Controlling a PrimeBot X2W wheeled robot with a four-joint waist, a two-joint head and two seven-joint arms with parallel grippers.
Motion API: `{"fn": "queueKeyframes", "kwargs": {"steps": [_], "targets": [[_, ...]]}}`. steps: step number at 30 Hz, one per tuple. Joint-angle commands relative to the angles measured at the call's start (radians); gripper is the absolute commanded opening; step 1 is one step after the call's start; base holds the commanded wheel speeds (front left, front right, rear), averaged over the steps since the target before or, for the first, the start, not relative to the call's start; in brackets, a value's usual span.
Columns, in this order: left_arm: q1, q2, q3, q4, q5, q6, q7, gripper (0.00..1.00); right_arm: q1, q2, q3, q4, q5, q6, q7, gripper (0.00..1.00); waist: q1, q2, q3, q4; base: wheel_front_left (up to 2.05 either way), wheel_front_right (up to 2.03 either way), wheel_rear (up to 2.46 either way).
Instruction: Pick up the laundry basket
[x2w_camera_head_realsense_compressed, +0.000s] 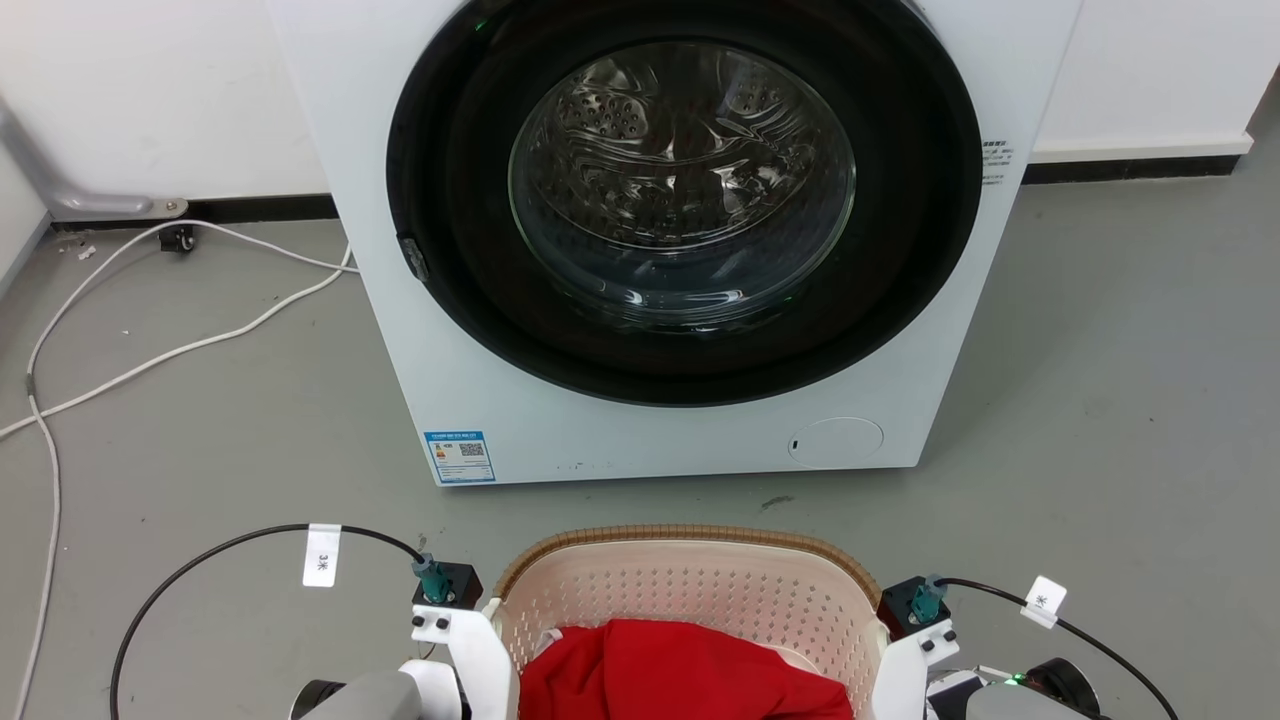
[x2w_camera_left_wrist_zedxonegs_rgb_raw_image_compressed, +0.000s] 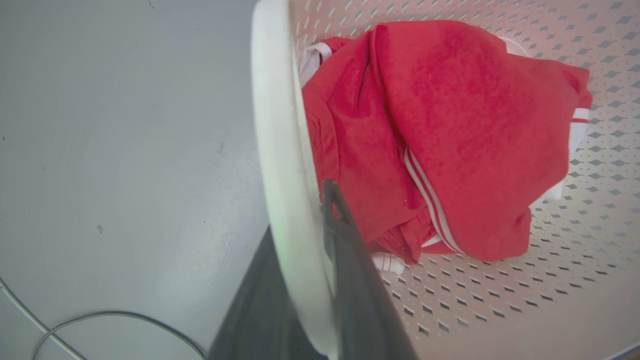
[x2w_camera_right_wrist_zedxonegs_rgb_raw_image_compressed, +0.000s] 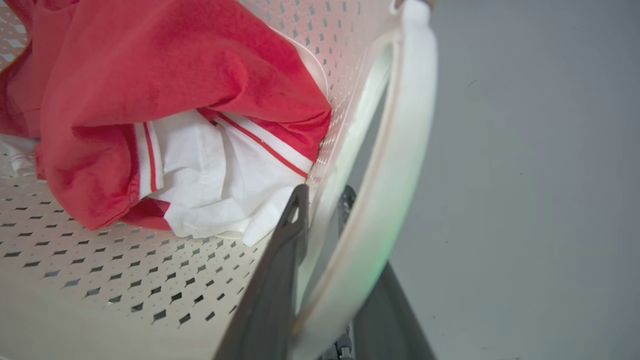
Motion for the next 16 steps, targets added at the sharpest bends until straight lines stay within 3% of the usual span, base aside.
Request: {"fn": "queueKeyframes", "kwargs": {"steps": [1, 16], "targets": [[-0.025, 0.002, -0.001, -0.002, 0.000, -0.004, -0.012, 0.00, -0.001, -0.005, 0.012, 0.002, -0.003, 0.006, 0.001, 0.00, 0.0001, -0.0001, 0.000, 0.000, 0.00, 0.00, 0.00], [-0.024, 0.002, -0.020, -0.003, -0.020, -0.004, -0.015, 0.00, -0.001, -0.007, 0.030, 0.006, 0.018, 0.006, -0.005, 0.00, 0.0001, -0.0001, 0.001, 0.001, 0.00, 0.00, 0.00]]}}
